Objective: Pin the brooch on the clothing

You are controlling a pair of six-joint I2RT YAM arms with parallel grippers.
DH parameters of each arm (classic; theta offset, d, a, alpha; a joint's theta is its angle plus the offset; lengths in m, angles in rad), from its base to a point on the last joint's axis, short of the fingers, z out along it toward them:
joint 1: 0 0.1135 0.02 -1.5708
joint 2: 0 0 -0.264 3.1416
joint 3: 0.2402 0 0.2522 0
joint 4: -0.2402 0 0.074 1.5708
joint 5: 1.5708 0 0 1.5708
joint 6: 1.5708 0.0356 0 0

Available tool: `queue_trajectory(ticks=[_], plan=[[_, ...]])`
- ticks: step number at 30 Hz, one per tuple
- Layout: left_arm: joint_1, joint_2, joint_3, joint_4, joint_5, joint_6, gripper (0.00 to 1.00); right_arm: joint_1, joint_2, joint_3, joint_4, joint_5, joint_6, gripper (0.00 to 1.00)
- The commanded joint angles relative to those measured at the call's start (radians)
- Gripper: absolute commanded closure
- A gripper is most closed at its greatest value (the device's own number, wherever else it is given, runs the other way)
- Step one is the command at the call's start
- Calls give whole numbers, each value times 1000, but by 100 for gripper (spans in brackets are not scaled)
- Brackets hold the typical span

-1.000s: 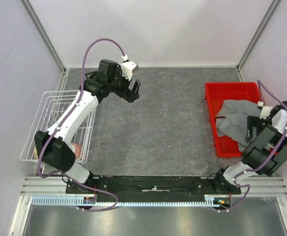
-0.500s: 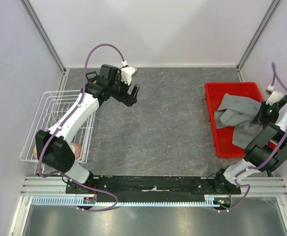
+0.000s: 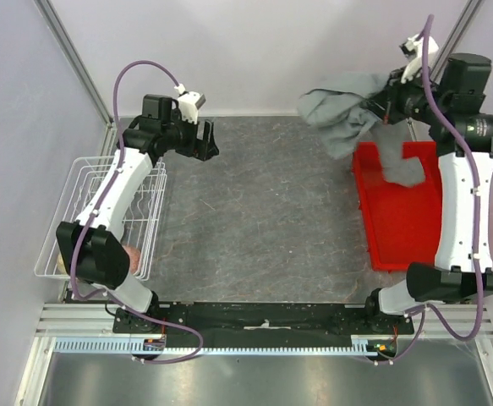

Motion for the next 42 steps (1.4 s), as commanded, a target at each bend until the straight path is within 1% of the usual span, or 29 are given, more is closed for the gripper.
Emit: queue_trajectory(ticks=[1, 2, 3, 4, 5, 6, 7, 8, 9, 10, 11, 12, 13, 17, 19, 22, 23, 26, 29, 32, 36, 39, 42], plan=[[43, -58, 38, 15, 131, -16, 11, 193, -36, -10, 95, 7, 103, 100], [51, -73, 35, 10, 148, -5, 9, 229, -51, -42, 95, 22, 97, 100], [63, -81, 33, 1, 165, 9, 9, 266, -59, -118, 93, 22, 78, 100], [64, -87, 19, -17, 191, 38, 8, 335, -65, -157, 89, 21, 63, 100], [68, -96, 12, -25, 201, 52, 7, 370, -77, -191, 80, 19, 42, 100], [68, -115, -1, -33, 205, 67, 7, 404, -80, -253, 51, 28, 9, 95], [68, -128, -33, -43, 225, 107, 6, 451, -80, -280, 29, 37, -58, 63], [68, -139, -50, -49, 240, 127, 4, 461, -79, -306, -12, 44, -98, 43], [68, -164, -67, -53, 257, 153, 2, 463, -73, -345, -29, 53, -127, 27], [66, -173, -102, -62, 297, 211, 0, 463, -65, -358, -42, 74, -152, 5], [66, -185, -119, -78, 310, 240, 1, 461, -42, -360, -78, 96, -167, 2], [63, -196, -139, -80, 316, 266, 1, 463, -30, -360, -94, 128, -183, 2], [63, -214, -175, -85, 331, 323, 1, 461, -21, -361, -100, 151, -195, 2], [35, -236, -252, -97, 346, 460, 1, 455, -1, -416, -73, 212, -229, 2], [-9, -227, -280, -96, 319, 522, 1, 455, 12, -456, -62, 260, -241, 2], [-61, -179, -289, -96, 279, 561, 3, 447, 44, -518, -16, 329, -233, 2], [-67, -146, -286, -96, 277, 561, 5, 444, 60, -533, 16, 381, -232, 2], [-75, -109, -260, -96, 293, 552, 7, 429, 100, -581, 53, 444, -238, 2], [-77, -83, -254, -77, 307, 550, 7, 426, 133, -625, 98, 507, -278, 2], [-75, -57, -269, -22, 290, 531, 6, 426, 182, -640, 153, 542, -308, 2], [-74, -9, -254, -11, 264, 512, 5, 427, 263, -625, 178, 568, -333, 2], [-71, 6, -257, 4, 244, 482, 5, 429, 320, -634, 190, 568, -324, 5], [-54, 0, -271, 21, 259, 466, 5, 449, 347, -673, 228, 597, -293, 9]])
